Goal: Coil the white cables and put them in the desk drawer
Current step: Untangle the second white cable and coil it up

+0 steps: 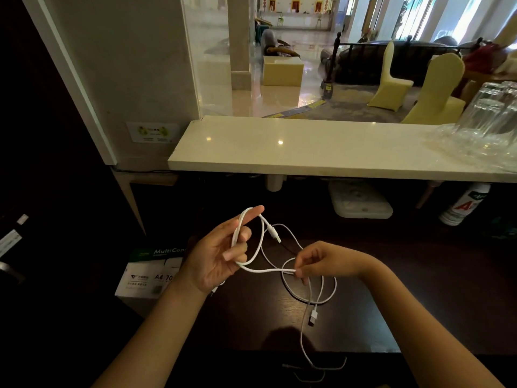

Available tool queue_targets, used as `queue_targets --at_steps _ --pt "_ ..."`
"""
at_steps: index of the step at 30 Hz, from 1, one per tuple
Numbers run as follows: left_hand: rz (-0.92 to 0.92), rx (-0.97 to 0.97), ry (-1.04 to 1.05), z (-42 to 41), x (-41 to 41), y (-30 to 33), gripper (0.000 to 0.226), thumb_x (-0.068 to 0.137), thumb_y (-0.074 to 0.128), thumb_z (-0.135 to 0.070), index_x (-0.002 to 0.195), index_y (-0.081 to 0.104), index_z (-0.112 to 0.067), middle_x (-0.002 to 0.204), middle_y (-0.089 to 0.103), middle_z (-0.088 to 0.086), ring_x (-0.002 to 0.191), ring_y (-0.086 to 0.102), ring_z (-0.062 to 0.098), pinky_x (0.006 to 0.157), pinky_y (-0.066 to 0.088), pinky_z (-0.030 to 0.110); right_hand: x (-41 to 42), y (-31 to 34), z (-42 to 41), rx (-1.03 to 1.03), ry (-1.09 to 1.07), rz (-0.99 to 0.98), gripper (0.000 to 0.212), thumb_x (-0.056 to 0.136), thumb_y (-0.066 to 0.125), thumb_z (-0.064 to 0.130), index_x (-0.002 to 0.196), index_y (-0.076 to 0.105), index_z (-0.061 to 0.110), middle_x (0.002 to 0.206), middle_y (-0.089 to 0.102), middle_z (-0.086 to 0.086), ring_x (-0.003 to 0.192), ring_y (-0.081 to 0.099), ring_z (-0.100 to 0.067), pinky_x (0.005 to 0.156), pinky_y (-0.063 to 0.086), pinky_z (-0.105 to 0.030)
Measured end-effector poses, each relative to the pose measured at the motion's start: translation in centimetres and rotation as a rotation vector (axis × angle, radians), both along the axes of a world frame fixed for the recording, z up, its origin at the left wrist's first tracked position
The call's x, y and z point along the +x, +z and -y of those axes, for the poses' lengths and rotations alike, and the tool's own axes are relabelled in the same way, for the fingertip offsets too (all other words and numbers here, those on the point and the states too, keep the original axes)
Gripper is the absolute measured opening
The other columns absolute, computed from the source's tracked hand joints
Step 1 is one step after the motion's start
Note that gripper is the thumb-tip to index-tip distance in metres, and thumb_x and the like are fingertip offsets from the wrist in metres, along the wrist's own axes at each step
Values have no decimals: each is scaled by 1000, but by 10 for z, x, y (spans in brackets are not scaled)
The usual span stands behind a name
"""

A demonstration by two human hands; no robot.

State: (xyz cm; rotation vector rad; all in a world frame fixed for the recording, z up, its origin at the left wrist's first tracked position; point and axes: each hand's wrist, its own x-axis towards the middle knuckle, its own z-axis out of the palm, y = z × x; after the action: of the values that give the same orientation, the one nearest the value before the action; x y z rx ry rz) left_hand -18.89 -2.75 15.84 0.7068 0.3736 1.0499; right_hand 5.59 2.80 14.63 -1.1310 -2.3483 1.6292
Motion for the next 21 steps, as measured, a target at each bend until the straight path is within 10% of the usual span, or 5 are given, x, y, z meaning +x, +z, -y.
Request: queue_targets --at_steps 4,10,21 --pt "-98 -59 -48 8 -3 -7 53 65 79 -30 114 66 -16 64 64 -3 34 49 3 39 41 11 4 7 -15 42 -44 163 21 86 63 30 69 64 17 68 62 1 64 56 -3 74 43 -18" --pt "-371 -117 -44 21 6 -14 30 80 63 -28 108 69 -19 65 66 1 40 52 3 40 41 12 -21 12 -31 174 -319 277 38 77 70 41 56 52 16 50 49 3 47 46 -9 55 41 -22" --pt "-456 -256 155 13 8 -19 29 96 40 -19 118 58 -17 106 73 2 83 71 15 49 47 13 -65 69 26 -96 -339 -227 28 96 38 8 91 65 10 63 53 -2 48 49 -9 44 47 -16"
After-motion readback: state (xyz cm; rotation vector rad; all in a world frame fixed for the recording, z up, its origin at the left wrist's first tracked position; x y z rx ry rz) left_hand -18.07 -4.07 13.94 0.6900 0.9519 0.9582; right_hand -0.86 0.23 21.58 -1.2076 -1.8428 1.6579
